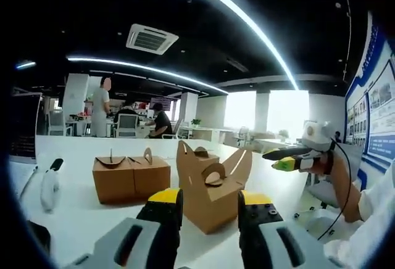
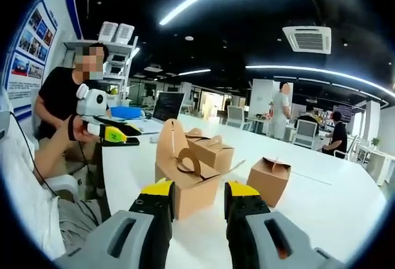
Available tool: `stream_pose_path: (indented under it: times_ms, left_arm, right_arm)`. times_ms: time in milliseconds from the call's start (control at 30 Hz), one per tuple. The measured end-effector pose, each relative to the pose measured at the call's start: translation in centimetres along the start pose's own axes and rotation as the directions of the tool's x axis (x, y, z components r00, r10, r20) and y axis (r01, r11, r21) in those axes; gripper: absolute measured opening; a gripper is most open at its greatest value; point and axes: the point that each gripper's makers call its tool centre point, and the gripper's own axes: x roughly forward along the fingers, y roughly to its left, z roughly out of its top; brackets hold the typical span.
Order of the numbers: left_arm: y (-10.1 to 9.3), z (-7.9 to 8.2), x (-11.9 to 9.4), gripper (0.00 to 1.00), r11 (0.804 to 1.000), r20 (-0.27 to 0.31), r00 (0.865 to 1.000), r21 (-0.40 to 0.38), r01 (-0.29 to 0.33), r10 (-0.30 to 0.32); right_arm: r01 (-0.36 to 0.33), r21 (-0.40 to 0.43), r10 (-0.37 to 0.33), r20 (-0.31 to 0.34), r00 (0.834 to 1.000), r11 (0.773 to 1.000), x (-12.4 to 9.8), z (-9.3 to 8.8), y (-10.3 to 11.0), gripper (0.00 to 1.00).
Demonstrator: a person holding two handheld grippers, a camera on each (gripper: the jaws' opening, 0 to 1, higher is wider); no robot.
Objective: Pick up one paper box from the group, open the paper box, and remove the item inside
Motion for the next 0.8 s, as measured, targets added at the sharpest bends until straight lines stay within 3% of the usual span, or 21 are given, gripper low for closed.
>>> stream_pose_path:
  times_ms: [800]
  left_arm:
    - [-0.09, 0.29, -0.05, 0.37, 1.000, 0.006, 1.000, 0.007, 0.004, -0.004]
  right_arm:
    - [0.006, -0.002, -0.006, 0.010, 1.000, 1.000, -0.31, 0.44, -0.05, 0.33]
